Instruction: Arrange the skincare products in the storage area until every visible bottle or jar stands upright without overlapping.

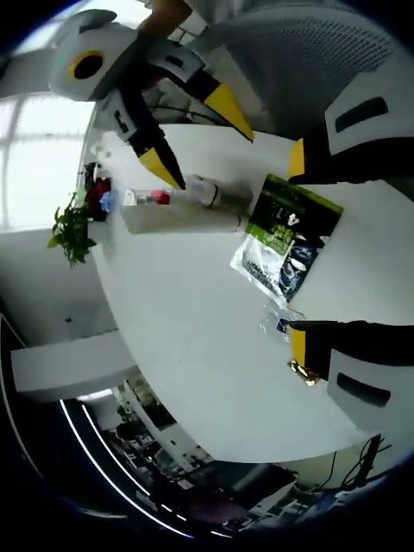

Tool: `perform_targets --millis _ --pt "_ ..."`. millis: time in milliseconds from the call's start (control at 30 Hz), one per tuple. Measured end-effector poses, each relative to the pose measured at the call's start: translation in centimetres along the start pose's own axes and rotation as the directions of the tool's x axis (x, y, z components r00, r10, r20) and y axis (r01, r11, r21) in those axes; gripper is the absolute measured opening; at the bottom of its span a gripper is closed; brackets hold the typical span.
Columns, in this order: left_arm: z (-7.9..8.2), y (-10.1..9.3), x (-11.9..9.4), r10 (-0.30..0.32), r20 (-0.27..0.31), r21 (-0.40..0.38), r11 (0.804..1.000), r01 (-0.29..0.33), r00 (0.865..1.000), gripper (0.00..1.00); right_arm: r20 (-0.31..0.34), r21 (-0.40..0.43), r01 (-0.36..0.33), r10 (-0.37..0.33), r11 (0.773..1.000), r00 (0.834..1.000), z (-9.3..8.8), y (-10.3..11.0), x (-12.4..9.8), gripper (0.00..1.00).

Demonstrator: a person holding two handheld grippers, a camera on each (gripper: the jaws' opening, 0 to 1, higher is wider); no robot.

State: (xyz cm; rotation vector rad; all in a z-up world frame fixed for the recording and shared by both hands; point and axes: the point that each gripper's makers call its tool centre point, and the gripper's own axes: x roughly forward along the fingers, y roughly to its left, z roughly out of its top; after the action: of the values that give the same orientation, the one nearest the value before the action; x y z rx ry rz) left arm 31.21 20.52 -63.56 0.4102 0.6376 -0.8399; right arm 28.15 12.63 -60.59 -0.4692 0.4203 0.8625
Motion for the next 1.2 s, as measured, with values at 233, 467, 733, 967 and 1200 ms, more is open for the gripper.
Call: perform_targets --millis 233,467,733,967,1200 --pt "-0.4 0.5 -0.7 0.016 0.015 -0.020 1.000 -0.016 1.000 0.68 0.031 0.042 0.055 -0.056 0.998 0.998 0.4 -1.8 -1.8 0.54" --pt "-0.5 0.8 -1.9 0.038 0.023 -0.038 0.999 -0.037 0.999 0.76 0.009 0.089 0.086 -0.087 0.992 0.996 -0.5 -3.0 -2.9 0.62" --pt "-0.6 1.1 -2.7 0.045 0.031 -0.040 0.998 -0.043 0.999 0.83 0.001 0.150 0.129 -0.130 0.980 0.991 -1.6 -4.7 -3.9 0.70" --pt "-0.8 1.1 -3.2 0.047 0.023 -0.033 0.998 -0.047 0.999 0.90 -0.009 0.172 0.161 -0.161 0.972 0.987 -2.2 -5.6 -4.9 0.78" --pt "-1.5 0.9 -3.6 0.052 0.012 -0.035 0.998 -0.052 0.999 0.96 -0.016 0.183 0.175 -0.175 0.967 0.984 -2.7 -6.2 -5.5 0.87"
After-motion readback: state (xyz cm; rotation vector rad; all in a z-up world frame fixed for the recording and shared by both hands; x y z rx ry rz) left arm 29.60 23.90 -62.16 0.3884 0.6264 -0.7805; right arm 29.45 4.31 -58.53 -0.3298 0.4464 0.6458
